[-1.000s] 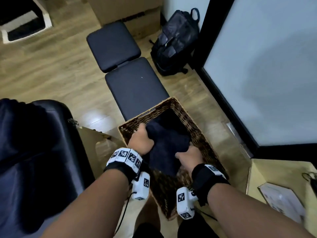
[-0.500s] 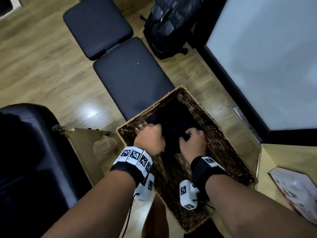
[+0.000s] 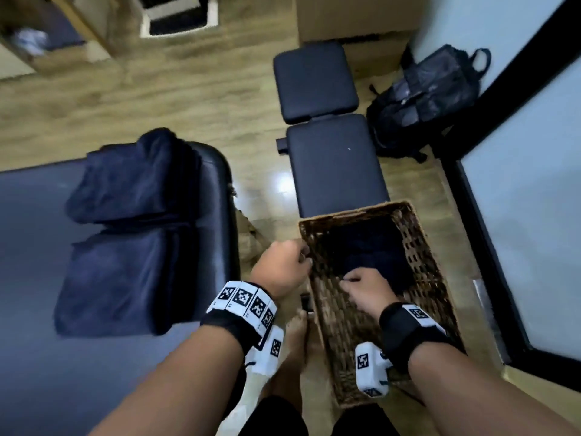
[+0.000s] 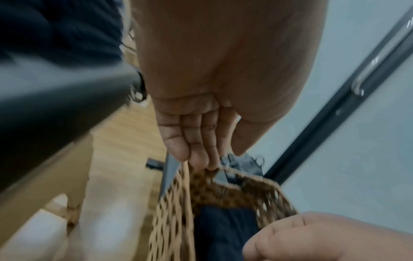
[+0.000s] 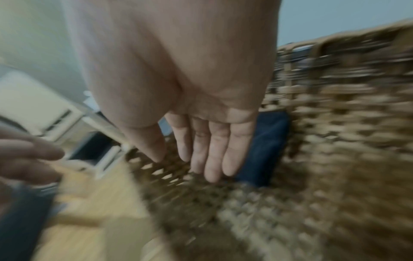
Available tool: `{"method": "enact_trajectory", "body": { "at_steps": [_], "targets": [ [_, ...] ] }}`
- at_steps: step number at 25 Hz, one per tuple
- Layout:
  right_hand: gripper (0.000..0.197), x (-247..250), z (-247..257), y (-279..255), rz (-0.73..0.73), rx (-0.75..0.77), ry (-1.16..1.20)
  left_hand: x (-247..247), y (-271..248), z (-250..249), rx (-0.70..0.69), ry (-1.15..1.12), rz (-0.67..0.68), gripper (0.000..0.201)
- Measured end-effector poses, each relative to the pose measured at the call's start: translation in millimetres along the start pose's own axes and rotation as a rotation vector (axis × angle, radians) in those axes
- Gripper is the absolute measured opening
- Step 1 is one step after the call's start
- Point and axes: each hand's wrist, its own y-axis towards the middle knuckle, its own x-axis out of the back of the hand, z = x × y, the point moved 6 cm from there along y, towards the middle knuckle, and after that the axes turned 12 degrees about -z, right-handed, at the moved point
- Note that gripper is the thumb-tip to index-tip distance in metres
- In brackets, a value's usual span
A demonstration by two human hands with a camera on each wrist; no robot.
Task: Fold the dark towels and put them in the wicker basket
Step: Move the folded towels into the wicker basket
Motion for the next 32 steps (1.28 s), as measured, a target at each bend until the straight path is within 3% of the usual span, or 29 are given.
{"method": "enact_trajectory", "body": {
  "at_steps": [2, 4, 7, 9, 12, 14, 17, 20, 22, 25, 28, 32],
  "targets": [
    [0.012, -10.4, 33.8, -25.2, -0.005, 0.081, 0.054, 41.4, -29.4, 11.7, 0.058, -0.108, -0.132, 0.019],
    [0.010, -27.1, 70.7, -51.2, 0.011, 0.180, 0.066, 88.5, -61.2, 30.6, 0.071, -0.176, -0.281, 0.016],
    [0.012, -55.4, 121.6, -87.1, 0.052, 0.283, 0.062, 156.3, -98.0, 73.5, 0.036, -0.106, -0.509, 0.013],
    [0.012, -77.7, 153.8, -105.7, 0.072, 0.341, 0.079, 193.6, -109.7, 116.2, 0.079, -0.033, -0.567, 0.014],
    [0.013, -110.7, 198.2, -126.8, 0.050, 0.336, 0.151, 216.9, -119.0, 175.1, 0.169, 0.236, -0.496, 0.020],
    [0.013, -130.2, 220.6, -137.4, 0.027, 0.312, 0.209, 218.8, -129.2, 205.7, 0.301, 0.361, -0.448, 0.029],
    [0.033, -157.1, 249.4, -152.1, -0.031, 0.306, 0.150, 216.2, -150.7, 243.7, 0.557, 0.164, -0.347, 0.049],
    [0.062, -169.5, 262.5, -154.6, -0.101, 0.304, 0.014, 215.7, -160.2, 254.6, 0.593, 0.092, -0.347, 0.057],
    [0.068, -173.2, 262.7, -155.3, -0.094, 0.266, 0.002, 219.8, -161.4, 252.2, 0.578, 0.103, -0.362, 0.055],
    [0.052, -170.7, 260.4, -152.5, -0.111, 0.208, 0.165, 222.4, -160.0, 253.6, 0.605, -0.003, -0.348, 0.052],
    [0.026, -152.4, 270.1, -162.8, -0.174, 0.297, 0.287, 222.3, -158.5, 248.9, 0.621, -0.167, -0.331, 0.049],
    [0.023, -118.0, 257.2, -168.4, -0.113, 0.249, 0.421, 215.0, -143.8, 218.3, 0.580, -0.301, -0.335, 0.043]
  ]
}}
